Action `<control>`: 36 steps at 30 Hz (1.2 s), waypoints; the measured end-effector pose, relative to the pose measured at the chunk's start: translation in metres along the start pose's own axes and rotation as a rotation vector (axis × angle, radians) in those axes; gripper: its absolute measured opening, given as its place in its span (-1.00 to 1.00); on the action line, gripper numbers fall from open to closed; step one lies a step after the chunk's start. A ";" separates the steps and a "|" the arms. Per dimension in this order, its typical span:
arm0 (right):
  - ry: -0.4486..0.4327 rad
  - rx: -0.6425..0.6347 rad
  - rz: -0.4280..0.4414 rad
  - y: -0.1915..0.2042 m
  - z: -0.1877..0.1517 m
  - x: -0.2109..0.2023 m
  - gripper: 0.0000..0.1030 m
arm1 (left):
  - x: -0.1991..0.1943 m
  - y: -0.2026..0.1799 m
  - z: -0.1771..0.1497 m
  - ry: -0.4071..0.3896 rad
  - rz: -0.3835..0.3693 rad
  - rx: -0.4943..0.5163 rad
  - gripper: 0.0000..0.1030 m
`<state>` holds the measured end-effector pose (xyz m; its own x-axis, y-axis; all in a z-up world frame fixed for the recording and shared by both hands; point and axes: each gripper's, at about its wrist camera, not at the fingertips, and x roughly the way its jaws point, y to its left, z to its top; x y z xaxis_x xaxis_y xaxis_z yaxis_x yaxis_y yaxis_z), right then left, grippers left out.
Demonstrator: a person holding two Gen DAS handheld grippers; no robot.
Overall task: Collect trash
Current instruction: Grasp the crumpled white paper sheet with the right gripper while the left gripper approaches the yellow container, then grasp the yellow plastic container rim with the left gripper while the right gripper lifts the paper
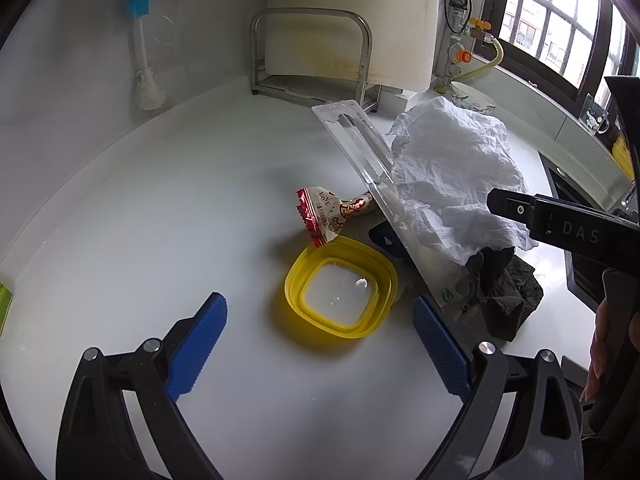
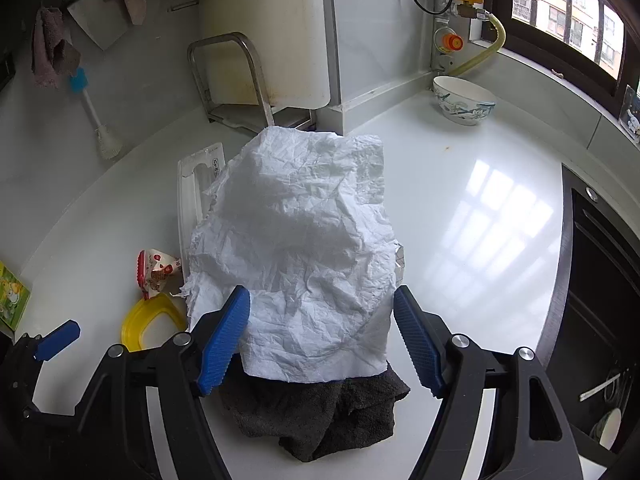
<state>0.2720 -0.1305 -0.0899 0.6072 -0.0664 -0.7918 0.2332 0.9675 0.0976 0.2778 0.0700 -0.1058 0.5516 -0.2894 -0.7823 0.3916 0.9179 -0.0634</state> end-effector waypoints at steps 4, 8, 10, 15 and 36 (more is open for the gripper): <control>0.000 -0.024 -0.014 0.007 -0.004 0.003 0.33 | 0.008 0.000 -0.001 0.006 -0.007 -0.004 0.79; 0.006 -0.056 -0.013 0.013 -0.006 0.006 -0.22 | 0.013 0.000 -0.003 0.009 -0.017 -0.008 0.79; 0.003 -0.057 0.000 0.013 -0.007 0.004 -0.57 | 0.015 -0.001 -0.003 0.009 -0.015 -0.005 0.79; -0.029 -0.023 0.048 0.005 -0.006 -0.008 -0.86 | 0.022 -0.002 -0.001 0.012 -0.018 0.005 0.79; -0.036 0.059 0.088 -0.017 -0.016 -0.031 -0.86 | 0.051 -0.006 0.000 0.052 -0.027 -0.013 0.41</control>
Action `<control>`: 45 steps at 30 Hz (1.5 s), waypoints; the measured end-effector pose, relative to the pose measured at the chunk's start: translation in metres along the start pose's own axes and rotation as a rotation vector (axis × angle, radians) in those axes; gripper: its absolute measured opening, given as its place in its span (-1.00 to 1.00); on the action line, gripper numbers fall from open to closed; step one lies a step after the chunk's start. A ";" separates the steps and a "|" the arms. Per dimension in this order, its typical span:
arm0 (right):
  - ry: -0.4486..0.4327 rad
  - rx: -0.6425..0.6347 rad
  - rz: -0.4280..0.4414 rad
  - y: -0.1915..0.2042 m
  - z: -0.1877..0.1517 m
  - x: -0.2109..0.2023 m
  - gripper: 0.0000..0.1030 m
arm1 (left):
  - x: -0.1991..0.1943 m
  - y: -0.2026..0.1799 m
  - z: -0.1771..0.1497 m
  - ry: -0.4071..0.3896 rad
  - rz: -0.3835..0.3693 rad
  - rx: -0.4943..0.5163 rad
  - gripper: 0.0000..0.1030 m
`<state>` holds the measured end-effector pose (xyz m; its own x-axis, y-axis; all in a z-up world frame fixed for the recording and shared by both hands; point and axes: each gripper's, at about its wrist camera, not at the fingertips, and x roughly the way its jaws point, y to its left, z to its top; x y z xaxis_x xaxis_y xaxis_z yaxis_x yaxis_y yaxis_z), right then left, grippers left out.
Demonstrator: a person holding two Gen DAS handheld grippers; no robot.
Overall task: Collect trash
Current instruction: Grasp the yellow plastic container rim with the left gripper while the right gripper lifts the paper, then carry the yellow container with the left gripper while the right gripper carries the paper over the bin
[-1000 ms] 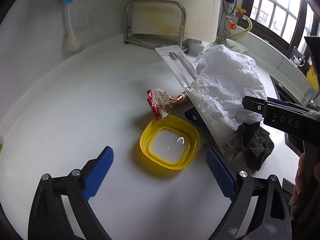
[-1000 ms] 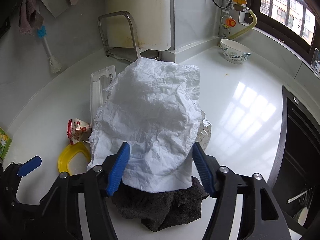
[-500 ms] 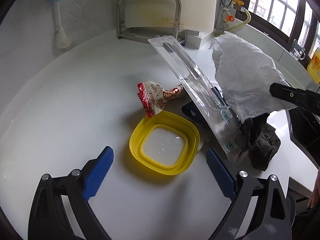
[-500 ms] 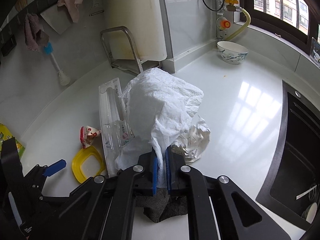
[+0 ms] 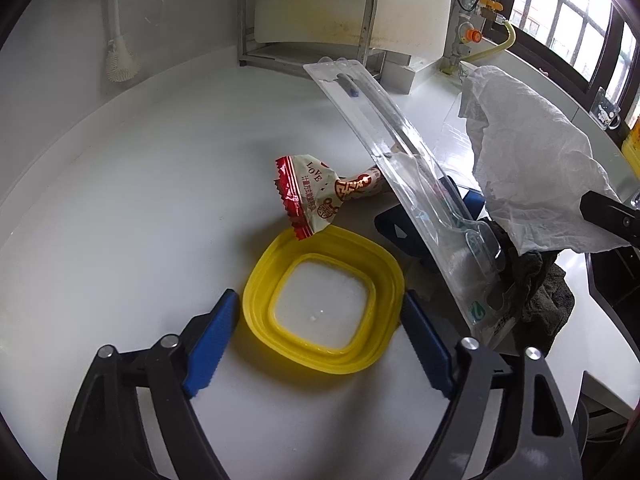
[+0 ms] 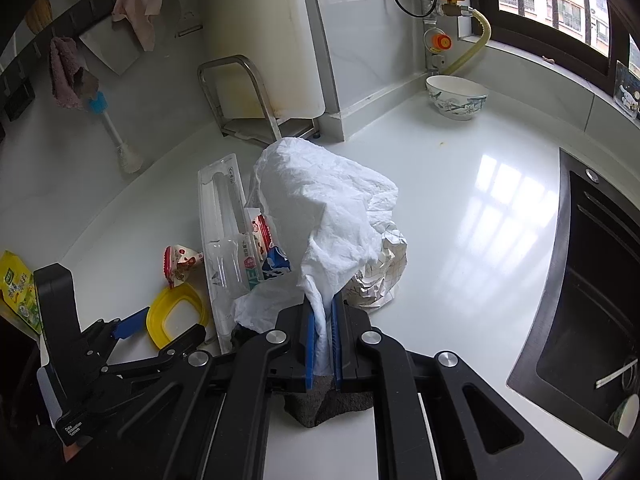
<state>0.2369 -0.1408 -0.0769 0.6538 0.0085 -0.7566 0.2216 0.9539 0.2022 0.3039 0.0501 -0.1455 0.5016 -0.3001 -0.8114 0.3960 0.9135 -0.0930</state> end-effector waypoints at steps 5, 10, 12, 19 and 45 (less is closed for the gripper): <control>-0.006 -0.001 0.002 -0.001 -0.001 -0.005 -0.86 | -0.005 0.000 -0.001 -0.001 0.002 0.002 0.36; -0.011 0.012 0.002 -0.004 -0.004 -0.013 -0.86 | -0.021 0.002 -0.004 -0.016 0.003 0.003 0.36; -0.012 0.019 0.002 -0.006 -0.006 -0.017 -0.86 | -0.028 0.003 -0.007 -0.018 0.006 0.003 0.36; -0.024 0.027 0.002 -0.011 -0.012 -0.037 -0.86 | -0.051 0.001 -0.013 -0.030 0.005 0.001 0.36; 0.037 0.008 0.095 -0.060 -0.106 -0.138 -0.86 | -0.141 -0.096 -0.073 -0.044 -0.010 0.031 0.36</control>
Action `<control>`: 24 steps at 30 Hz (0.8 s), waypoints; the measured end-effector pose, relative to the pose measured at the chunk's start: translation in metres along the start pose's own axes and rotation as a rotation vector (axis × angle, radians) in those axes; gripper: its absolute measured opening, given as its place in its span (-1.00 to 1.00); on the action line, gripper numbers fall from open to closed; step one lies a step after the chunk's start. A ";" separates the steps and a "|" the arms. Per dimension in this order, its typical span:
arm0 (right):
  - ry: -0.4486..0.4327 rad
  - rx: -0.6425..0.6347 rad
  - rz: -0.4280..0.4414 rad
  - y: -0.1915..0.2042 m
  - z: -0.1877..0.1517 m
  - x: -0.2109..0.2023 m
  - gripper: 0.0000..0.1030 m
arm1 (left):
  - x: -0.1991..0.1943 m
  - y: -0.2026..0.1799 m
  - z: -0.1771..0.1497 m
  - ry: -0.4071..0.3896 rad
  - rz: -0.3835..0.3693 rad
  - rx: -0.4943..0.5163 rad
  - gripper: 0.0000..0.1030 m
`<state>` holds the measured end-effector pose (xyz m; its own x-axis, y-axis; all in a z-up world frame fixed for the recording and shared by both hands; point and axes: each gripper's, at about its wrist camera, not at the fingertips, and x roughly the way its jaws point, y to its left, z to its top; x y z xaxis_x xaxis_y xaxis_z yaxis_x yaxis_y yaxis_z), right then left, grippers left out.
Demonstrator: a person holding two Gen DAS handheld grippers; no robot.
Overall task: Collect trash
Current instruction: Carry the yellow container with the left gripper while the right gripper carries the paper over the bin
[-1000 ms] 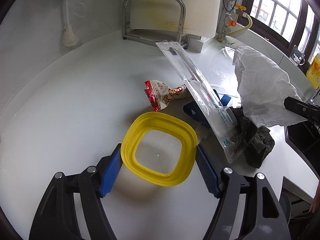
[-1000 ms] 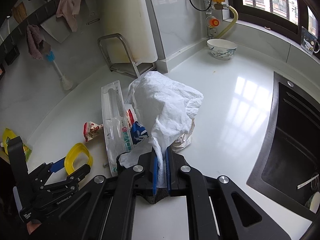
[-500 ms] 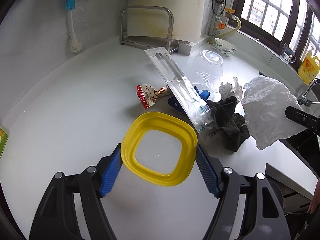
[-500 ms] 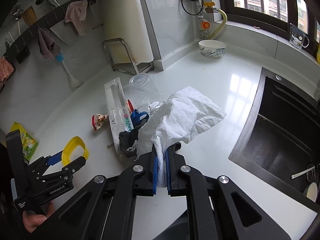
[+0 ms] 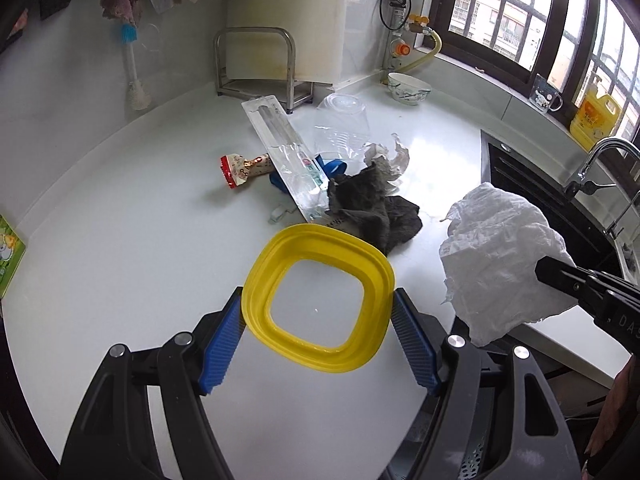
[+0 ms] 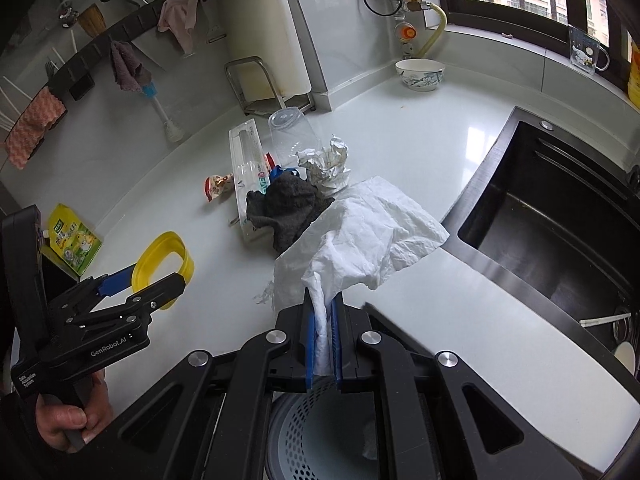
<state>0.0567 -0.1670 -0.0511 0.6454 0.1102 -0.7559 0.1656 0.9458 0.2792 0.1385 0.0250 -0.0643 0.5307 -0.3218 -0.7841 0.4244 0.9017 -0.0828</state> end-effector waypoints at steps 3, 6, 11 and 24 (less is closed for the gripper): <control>0.016 -0.004 0.017 -0.013 -0.013 -0.012 -0.86 | -0.011 -0.021 -0.011 -0.002 0.003 0.002 0.36; 0.033 -0.013 0.034 -0.026 -0.029 -0.023 -0.87 | -0.020 -0.042 -0.024 0.000 0.002 -0.001 0.36; 0.078 -0.031 0.057 -0.046 -0.061 -0.032 -0.86 | -0.027 -0.079 -0.046 0.025 0.003 0.014 0.36; 0.215 -0.085 0.116 -0.088 -0.129 -0.033 -0.87 | -0.014 -0.145 -0.102 0.110 0.016 0.006 0.36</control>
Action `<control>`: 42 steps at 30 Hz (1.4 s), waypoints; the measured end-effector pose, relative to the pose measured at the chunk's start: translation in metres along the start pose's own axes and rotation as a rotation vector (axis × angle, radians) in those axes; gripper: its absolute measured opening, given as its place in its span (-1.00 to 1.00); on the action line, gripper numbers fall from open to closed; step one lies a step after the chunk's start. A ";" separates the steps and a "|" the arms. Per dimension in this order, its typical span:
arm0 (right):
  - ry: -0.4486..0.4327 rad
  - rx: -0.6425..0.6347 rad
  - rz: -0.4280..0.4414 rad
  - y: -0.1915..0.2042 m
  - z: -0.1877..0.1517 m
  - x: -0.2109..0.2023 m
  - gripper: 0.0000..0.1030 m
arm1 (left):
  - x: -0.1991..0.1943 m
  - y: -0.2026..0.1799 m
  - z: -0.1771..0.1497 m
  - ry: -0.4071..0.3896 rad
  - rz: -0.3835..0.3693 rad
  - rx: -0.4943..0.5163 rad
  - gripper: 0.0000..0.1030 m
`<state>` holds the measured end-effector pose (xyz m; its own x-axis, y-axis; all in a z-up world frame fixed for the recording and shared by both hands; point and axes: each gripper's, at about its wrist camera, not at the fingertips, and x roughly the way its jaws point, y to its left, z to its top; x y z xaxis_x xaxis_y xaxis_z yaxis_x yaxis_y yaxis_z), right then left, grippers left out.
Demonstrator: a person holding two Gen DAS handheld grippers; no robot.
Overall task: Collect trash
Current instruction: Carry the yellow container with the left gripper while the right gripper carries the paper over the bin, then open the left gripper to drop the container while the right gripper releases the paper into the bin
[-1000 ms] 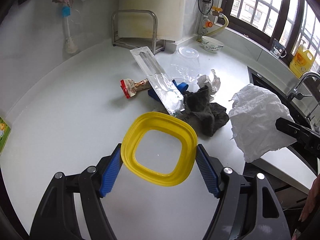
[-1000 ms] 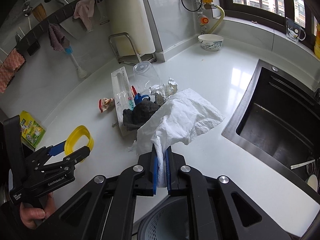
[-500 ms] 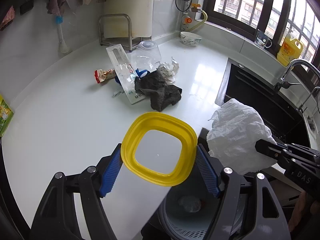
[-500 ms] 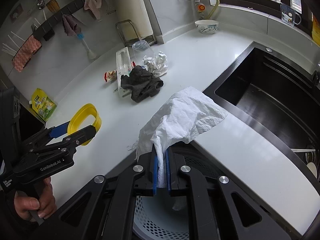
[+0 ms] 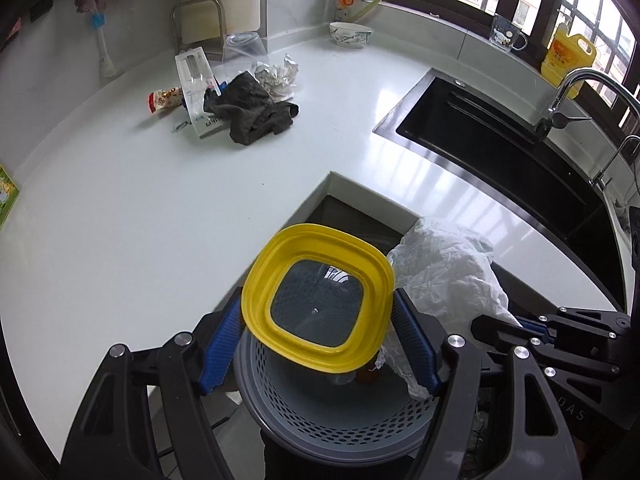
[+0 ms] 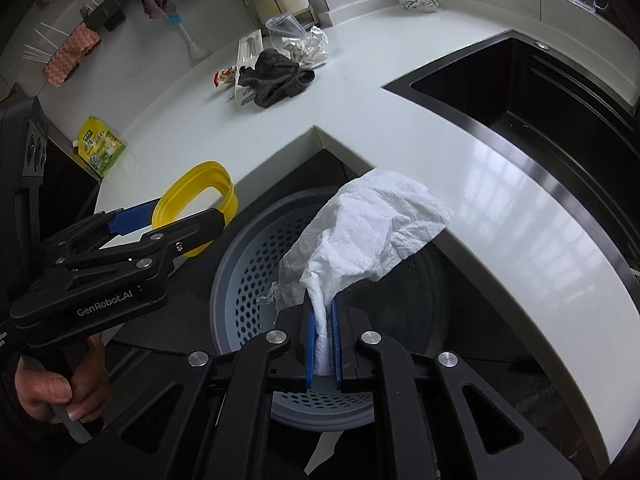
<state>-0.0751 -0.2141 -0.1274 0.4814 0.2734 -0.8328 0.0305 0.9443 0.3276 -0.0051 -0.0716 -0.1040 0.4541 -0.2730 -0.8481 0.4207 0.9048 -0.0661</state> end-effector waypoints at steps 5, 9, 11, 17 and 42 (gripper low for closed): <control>0.052 -0.005 0.011 -0.009 -0.015 0.010 -0.86 | 0.013 -0.011 -0.015 0.036 0.011 -0.007 0.36; 0.092 -0.014 0.020 -0.012 -0.026 0.021 -0.86 | 0.024 -0.012 -0.025 0.066 0.017 -0.021 0.36; 0.108 -0.013 0.025 -0.014 -0.030 0.026 -0.86 | 0.029 -0.012 -0.028 0.077 0.024 -0.025 0.36; 0.144 -0.010 0.039 -0.017 -0.036 0.040 -0.87 | 0.040 -0.009 -0.037 0.101 0.036 -0.030 0.36; 0.122 0.020 0.047 -0.036 -0.037 0.041 -0.12 | 0.044 0.003 -0.050 0.138 0.078 -0.085 0.53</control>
<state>-0.0892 -0.2302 -0.1903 0.3726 0.3390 -0.8639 0.0279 0.9264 0.3755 -0.0231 -0.0647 -0.1680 0.3684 -0.1589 -0.9160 0.3178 0.9474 -0.0366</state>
